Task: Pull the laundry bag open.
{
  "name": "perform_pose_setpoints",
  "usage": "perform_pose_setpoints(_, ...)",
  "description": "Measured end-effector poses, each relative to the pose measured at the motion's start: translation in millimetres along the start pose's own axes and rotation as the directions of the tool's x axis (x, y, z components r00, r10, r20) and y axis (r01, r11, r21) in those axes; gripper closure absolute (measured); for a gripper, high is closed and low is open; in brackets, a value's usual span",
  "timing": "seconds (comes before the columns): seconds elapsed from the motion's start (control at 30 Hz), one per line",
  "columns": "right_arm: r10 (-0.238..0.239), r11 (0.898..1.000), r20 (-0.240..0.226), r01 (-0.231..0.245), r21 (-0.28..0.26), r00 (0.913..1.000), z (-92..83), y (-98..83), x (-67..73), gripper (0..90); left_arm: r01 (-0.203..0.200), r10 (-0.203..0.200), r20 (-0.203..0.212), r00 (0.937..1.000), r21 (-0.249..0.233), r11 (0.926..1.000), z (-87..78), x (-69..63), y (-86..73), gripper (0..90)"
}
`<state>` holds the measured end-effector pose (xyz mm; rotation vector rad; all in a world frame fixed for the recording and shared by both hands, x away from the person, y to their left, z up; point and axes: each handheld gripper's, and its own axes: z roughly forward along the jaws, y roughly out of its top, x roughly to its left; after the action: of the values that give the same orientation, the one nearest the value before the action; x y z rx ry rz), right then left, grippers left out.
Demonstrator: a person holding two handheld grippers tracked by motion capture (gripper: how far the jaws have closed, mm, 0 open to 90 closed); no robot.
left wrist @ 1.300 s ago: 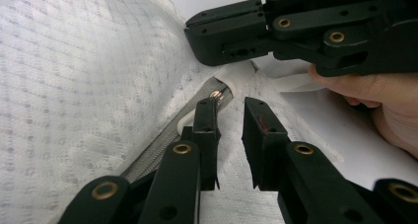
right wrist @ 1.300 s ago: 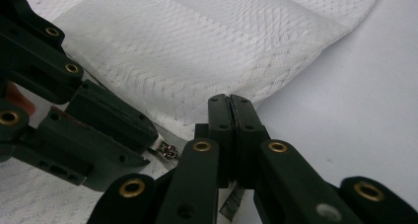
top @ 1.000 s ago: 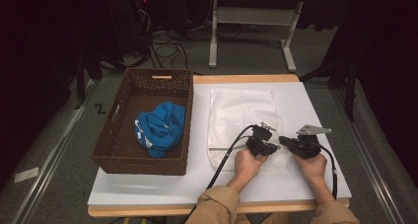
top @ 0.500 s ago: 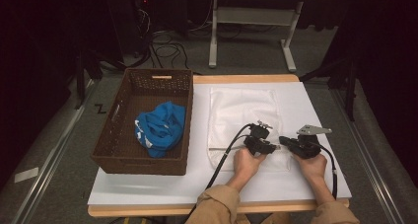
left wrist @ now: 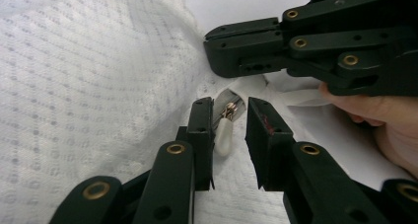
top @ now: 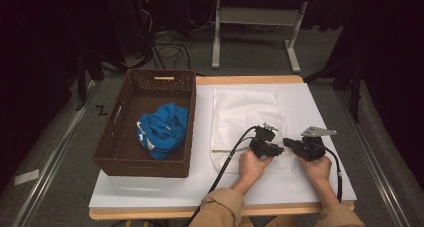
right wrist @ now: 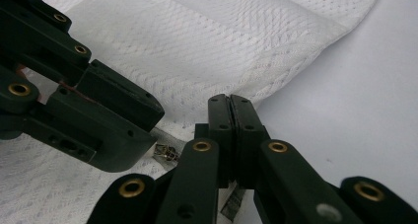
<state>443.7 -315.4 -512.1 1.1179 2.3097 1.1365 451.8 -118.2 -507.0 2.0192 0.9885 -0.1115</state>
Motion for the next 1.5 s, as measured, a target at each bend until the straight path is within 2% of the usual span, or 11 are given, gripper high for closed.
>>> perform_pose_setpoints(0.33,-0.003,1.000,0.000,0.003,0.000,1.0000,0.0,0.0,0.1,89.5,-0.009,0.009,-0.007,0.9999,0.012,0.9999,7.2,-2.4,-0.7,74.1)
perform_pose_setpoints(0.43,-0.004,1.000,0.001,0.004,0.000,1.0000,0.1,0.1,0.1,89.5,-0.036,0.037,-0.014,0.9992,0.021,0.9991,8.5,-4.3,-0.2,77.1)
perform_pose_setpoints(0.47,-0.004,1.000,0.002,0.004,0.001,1.0000,0.1,0.1,0.2,89.5,-0.032,0.032,-0.006,0.9995,0.028,0.9991,9.8,-5.7,-0.6,78.5)
perform_pose_setpoints(0.57,-0.006,1.000,0.006,0.006,0.004,1.0000,0.2,0.1,0.9,89.5,-0.041,0.041,-0.020,0.9989,0.042,0.9983,11.8,-7.4,-0.8,81.2)
perform_pose_setpoints(0.7,-0.011,1.000,0.011,0.011,0.010,0.9999,0.8,0.3,2.0,89.5,-0.042,0.043,-0.035,0.9985,0.046,0.9981,9.8,-5.4,-0.4,85.3)
perform_pose_setpoints(1.1,-0.072,0.996,0.036,0.070,0.056,0.9967,5.2,1.6,7.2,89.6,-0.060,0.062,-0.052,0.9967,0.047,0.9971,4.8,-5.7,-0.3,86.2)
perform_pose_setpoints(1.5,-0.070,0.996,0.035,0.068,0.063,0.9969,5.8,1.8,6.9,89.8,-0.063,0.066,-0.059,0.9961,0.053,0.9966,-1.7,-3.5,-0.9,86.4)
